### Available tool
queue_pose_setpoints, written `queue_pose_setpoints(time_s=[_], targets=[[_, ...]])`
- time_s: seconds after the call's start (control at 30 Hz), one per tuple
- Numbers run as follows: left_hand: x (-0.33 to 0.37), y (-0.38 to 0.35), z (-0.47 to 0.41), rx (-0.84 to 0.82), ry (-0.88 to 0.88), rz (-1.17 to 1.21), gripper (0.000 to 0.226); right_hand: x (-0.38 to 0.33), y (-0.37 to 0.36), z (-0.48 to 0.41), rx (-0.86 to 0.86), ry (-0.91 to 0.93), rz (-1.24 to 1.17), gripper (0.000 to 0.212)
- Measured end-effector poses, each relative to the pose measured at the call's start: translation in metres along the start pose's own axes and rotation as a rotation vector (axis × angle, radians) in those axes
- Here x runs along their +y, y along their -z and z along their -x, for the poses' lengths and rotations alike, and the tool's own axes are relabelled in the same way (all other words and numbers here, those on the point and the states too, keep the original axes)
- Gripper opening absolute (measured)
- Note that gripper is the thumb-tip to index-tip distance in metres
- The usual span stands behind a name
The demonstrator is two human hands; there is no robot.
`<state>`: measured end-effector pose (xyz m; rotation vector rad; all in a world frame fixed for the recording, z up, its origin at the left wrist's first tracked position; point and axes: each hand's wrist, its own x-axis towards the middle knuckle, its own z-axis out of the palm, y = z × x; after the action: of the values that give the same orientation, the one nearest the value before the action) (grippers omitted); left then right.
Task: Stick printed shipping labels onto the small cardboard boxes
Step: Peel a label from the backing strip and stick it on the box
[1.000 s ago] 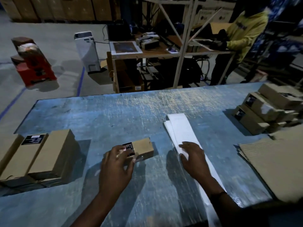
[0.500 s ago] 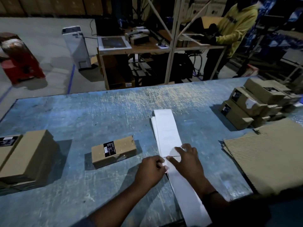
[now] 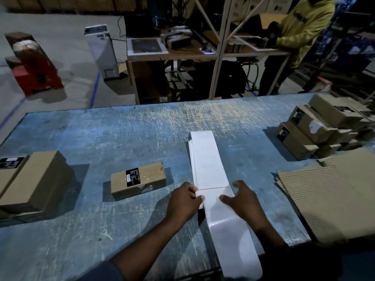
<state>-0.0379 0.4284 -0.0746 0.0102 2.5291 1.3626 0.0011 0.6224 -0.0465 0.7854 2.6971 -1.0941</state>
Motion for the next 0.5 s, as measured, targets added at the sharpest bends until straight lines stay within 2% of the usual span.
queue_pose_setpoints(time_s=[0.17,0.3,0.33,0.4,0.5], targets=[[0.011,0.003,0.001,-0.018,-0.088,-0.019,0.016,-0.021,0.031,0.019,0.111,0.063,-0.149,0.067],[0.029,0.004,0.001,-0.202,-0.105,0.048,0.025,-0.046,0.031,0.036,0.204,0.215,-0.345,0.050],[0.033,0.005,0.000,-0.257,-0.078,0.137,0.029,-0.052,0.028,0.040,0.218,0.257,-0.408,0.049],[0.040,0.010,0.002,-0.385,0.057,0.493,0.041,-0.062,0.020,0.047,0.209,0.358,-0.494,0.048],[0.038,0.028,-0.002,-0.540,0.244,0.942,0.071,-0.070,0.001,0.063,0.139,0.538,-0.428,0.050]])
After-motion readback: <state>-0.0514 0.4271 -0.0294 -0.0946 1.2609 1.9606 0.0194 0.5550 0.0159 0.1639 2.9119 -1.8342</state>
